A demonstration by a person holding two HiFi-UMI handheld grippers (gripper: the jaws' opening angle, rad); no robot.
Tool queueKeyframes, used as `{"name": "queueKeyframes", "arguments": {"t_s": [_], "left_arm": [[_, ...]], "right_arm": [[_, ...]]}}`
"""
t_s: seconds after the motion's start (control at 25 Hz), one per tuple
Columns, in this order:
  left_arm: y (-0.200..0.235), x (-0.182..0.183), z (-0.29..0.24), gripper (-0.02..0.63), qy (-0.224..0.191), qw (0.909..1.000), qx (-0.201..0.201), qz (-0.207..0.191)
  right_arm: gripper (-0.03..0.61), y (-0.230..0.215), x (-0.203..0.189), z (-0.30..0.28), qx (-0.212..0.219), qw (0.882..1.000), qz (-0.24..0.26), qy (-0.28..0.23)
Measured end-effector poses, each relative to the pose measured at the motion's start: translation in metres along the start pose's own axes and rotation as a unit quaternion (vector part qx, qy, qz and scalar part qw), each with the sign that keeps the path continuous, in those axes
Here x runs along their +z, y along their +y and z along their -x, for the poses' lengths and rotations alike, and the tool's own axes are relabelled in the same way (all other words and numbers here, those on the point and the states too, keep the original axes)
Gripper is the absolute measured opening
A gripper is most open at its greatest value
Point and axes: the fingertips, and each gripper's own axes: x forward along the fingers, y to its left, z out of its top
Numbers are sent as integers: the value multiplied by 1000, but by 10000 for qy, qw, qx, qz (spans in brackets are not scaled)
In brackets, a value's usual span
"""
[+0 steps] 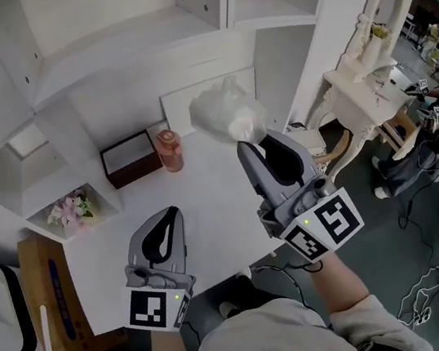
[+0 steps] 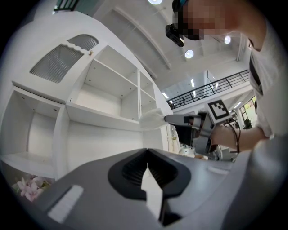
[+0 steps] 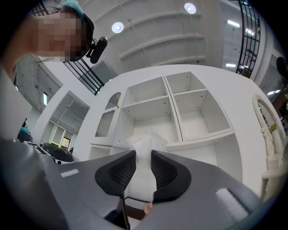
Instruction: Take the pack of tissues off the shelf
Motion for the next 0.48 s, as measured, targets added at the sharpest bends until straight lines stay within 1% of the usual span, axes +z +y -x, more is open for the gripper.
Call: {"name": "queueKeyframes", "arguments": {"t_s": [0.48], "left_arm": [[-4, 0, 9, 2, 27, 10000, 17, 25]], "right_arm": [[104, 25, -42, 27, 174, 9989, -235, 371]]}}
